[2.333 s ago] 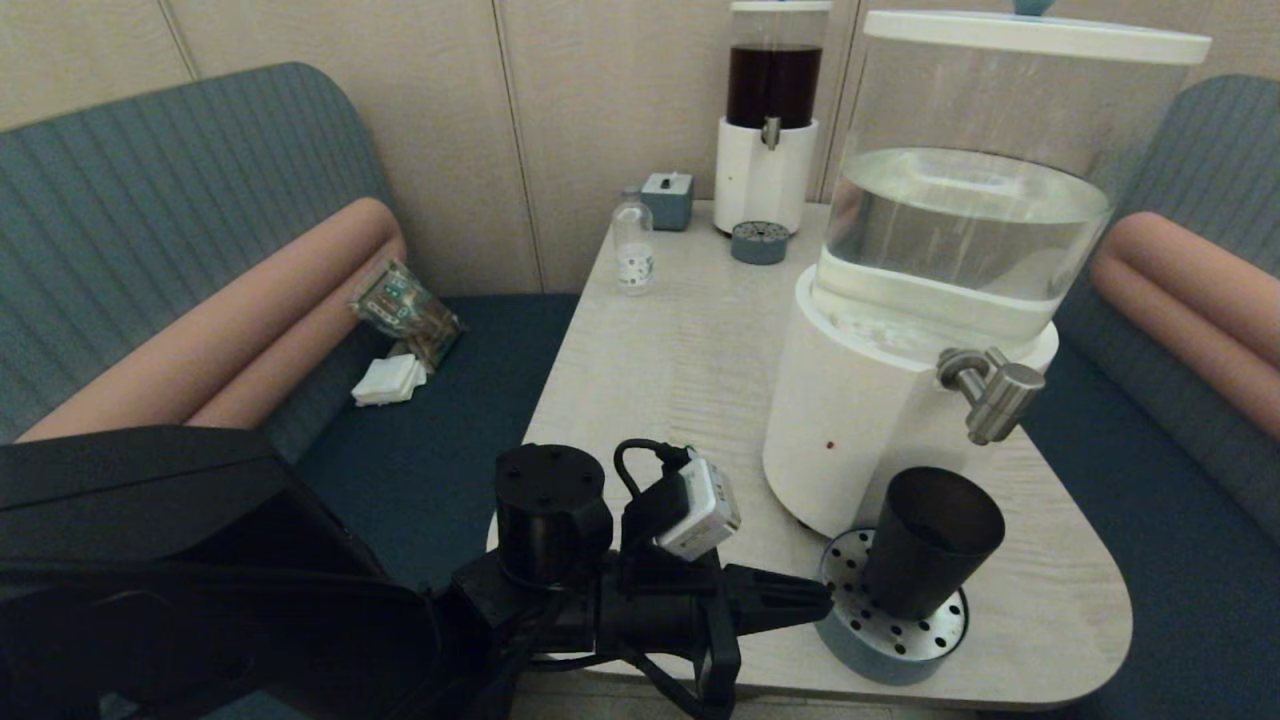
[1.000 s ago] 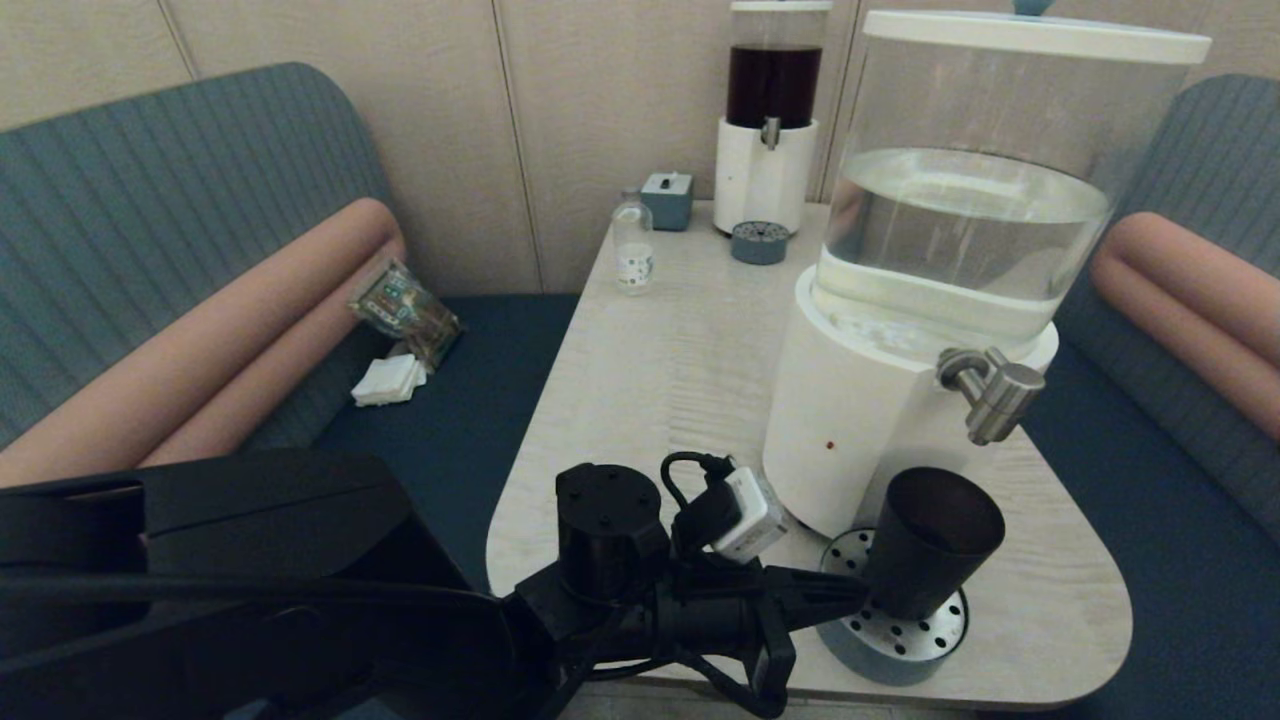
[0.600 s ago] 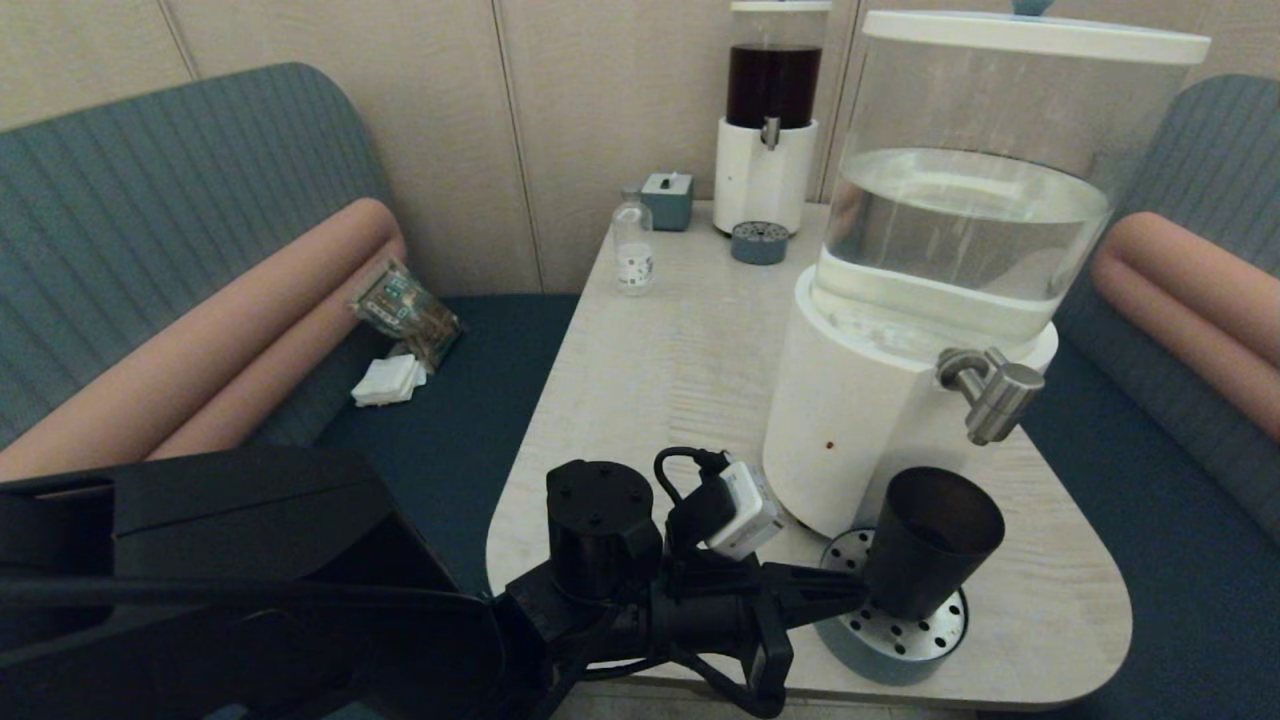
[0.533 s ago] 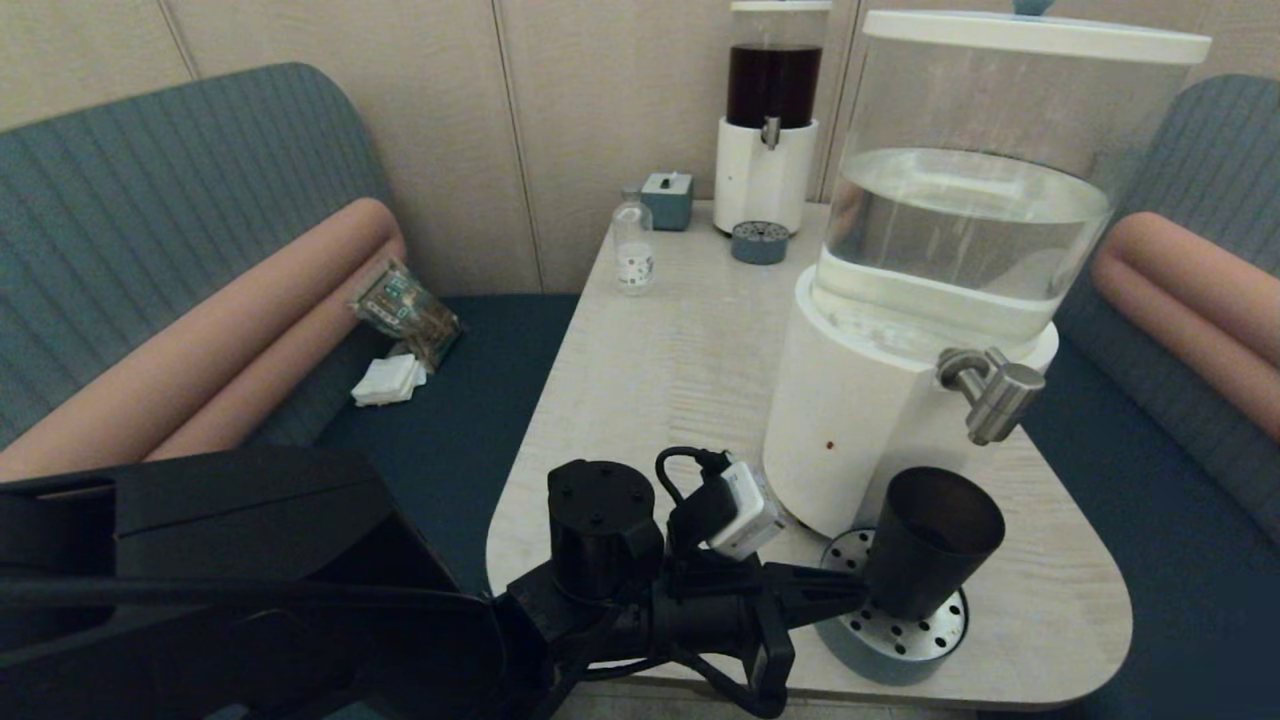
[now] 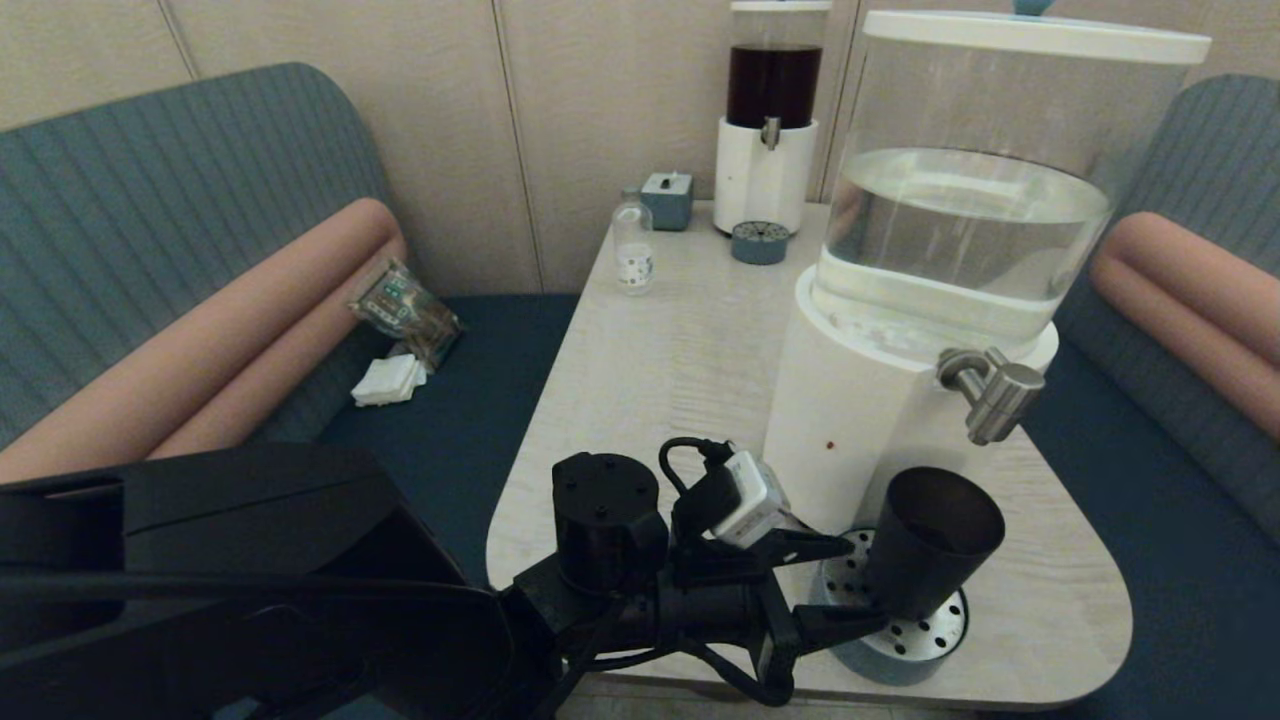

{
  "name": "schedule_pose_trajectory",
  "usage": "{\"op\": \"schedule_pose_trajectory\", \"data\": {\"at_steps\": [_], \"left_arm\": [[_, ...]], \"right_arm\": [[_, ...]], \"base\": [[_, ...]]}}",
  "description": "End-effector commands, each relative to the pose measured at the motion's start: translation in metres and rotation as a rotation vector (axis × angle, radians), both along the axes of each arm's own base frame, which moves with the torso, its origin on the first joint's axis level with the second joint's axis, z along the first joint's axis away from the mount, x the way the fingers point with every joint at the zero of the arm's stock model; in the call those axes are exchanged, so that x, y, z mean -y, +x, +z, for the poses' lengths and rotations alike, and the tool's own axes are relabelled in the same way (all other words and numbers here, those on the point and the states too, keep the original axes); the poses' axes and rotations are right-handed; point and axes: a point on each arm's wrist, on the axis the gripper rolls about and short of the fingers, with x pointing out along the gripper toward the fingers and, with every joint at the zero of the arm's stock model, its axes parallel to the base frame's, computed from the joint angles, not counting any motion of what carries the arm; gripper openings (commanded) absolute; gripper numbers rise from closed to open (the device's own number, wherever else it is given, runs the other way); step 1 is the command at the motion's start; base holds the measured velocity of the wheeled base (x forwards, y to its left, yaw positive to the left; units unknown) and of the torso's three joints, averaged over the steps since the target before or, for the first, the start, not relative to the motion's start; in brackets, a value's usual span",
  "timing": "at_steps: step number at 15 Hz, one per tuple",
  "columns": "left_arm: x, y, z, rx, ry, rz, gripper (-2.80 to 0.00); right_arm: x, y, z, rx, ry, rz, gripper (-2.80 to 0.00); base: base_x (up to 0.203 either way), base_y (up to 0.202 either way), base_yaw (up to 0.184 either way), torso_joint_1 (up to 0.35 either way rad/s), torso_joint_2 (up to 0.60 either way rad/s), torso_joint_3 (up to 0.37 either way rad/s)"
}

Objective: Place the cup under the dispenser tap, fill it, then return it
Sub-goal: Place the cup next to the water dispenser

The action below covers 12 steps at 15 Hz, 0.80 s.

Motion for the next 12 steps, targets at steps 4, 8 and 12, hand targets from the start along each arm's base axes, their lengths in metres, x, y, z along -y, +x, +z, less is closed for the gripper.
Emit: {"op": "schedule_pose_trajectory", "data": {"at_steps": [4,8,12], "left_arm": [[0.0,0.0,0.001,0.005,-0.005,-0.004,0.0],[0.002,0.003,-0.001,0.007,-0.007,-0.003,0.0],[0.01,0.011,-0.006,0.013,-0.015,-0.004,0.0]], "right_arm": [[0.0,0.0,0.0,-0.001,-0.001,0.001,-2.8],[0.0,0.0,0.0,-0.001,0.0,0.001,-2.8],[0.0,0.0,0.0,-0.001,-0.001,0.001,-2.8]], "base": [[0.0,0.0,0.0,0.0,0.0,0.0],[0.0,0.0,0.0,0.0,0.0,0.0],[0.0,0.0,0.0,0.0,0.0,0.0]]}}
